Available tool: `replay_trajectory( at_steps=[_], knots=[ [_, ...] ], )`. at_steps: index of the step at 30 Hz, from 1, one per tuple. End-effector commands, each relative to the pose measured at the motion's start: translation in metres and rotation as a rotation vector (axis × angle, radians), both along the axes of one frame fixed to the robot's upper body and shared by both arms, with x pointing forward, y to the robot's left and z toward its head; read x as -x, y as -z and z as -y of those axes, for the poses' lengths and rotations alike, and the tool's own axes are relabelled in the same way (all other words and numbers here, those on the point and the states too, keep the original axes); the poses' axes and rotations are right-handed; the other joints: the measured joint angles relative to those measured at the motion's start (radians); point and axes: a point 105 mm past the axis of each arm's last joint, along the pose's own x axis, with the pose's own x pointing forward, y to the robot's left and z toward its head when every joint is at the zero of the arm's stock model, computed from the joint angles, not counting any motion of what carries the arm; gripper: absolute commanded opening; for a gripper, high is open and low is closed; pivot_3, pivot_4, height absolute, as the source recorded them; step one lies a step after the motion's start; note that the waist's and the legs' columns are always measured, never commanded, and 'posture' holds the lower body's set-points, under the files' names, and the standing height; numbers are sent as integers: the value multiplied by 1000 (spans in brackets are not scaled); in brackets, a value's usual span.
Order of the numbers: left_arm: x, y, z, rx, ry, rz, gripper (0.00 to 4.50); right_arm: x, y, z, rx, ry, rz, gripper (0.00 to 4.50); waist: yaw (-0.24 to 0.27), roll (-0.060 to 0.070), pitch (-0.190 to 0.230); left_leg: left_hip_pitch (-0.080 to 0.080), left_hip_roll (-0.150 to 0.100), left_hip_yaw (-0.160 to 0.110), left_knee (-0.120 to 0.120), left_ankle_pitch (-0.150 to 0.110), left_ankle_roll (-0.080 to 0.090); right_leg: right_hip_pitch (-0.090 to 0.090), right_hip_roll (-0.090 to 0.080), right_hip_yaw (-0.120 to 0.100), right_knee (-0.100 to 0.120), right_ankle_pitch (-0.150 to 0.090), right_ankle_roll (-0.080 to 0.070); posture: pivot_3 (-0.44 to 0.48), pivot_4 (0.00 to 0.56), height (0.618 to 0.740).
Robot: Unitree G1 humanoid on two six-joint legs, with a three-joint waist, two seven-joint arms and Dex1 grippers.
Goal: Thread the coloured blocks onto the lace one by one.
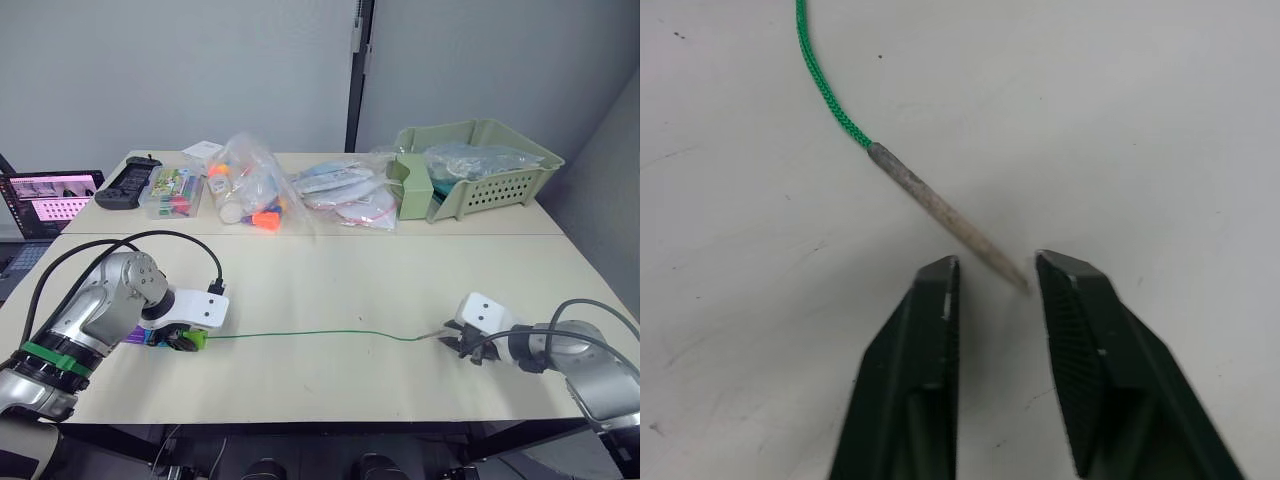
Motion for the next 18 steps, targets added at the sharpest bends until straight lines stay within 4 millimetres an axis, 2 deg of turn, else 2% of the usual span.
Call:
replay_trajectory(
  at_steps=[1,3,4,5,6,8,11,12,13,16,18],
  knots=[
    [2,-10,6,68,2,14,3600,8,4,-8,-30,-44,-46,2982,0,0,0,-1,0,0,0,0,0,0,0,0,0,0,0,0,150,740],
    [2,-22,2,88,-16,41,4312,8,-7,-8,-42,-52,-22,3701,0,-1,1,-3,0,-1,0,0,1,-2,0,0,0,1,-2,0,150,740],
    [3,-31,-2,108,-33,61,4500,11,-14,-9,-63,-60,-14,3997,0,-2,1,-4,0,-1,0,-1,1,-4,0,0,0,3,-5,0,150,740],
    [4,-40,-5,135,-48,76,4500,14,-21,-10,-86,-70,-7,4366,1,-2,1,-7,0,-1,0,0,1,-6,0,0,0,4,-7,0,150,740],
    [7,-48,-9,157,-70,85,4500,18,-28,-11,-111,-80,-2,4475,1,-2,1,-12,0,-2,0,0,1,-12,0,0,1,4,-8,0,150,740],
    [12,-60,-12,228,-99,100,4500,25,-39,-15,-164,-90,0,4475,0,-2,2,-18,0,-3,1,0,1,-18,0,-1,3,5,-8,0,150,740],
    [16,-74,-11,425,-172,111,4500,33,-49,-16,-211,-85,3,4475,2,-1,2,-18,-1,-3,1,0,1,-18,-1,-1,5,5,-8,0,150,740],
    [14,-78,-15,509,-196,166,4500,37,-53,-16,-242,-75,7,4475,2,-1,3,-17,-1,-3,1,0,1,-18,-1,-1,4,5,-8,0,150,740],
    [14,-81,-22,586,-218,211,4500,41,-57,-16,-275,-67,12,4475,5,-1,3,-17,-1,-3,1,0,1,-17,-1,-1,3,5,-8,0,150,740],
    [34,-77,-47,782,-309,235,4500,51,-65,-16,-383,-20,43,4475,0,-2,3,-16,1,-3,1,0,1,-16,-1,-2,2,5,-8,0,150,740],
    [47,-64,-74,835,-450,235,4500,56,-61,-9,-452,63,56,4475,0,-3,3,-16,3,-5,1,0,1,-16,-1,-2,2,5,-8,0,150,740]
  ],
)
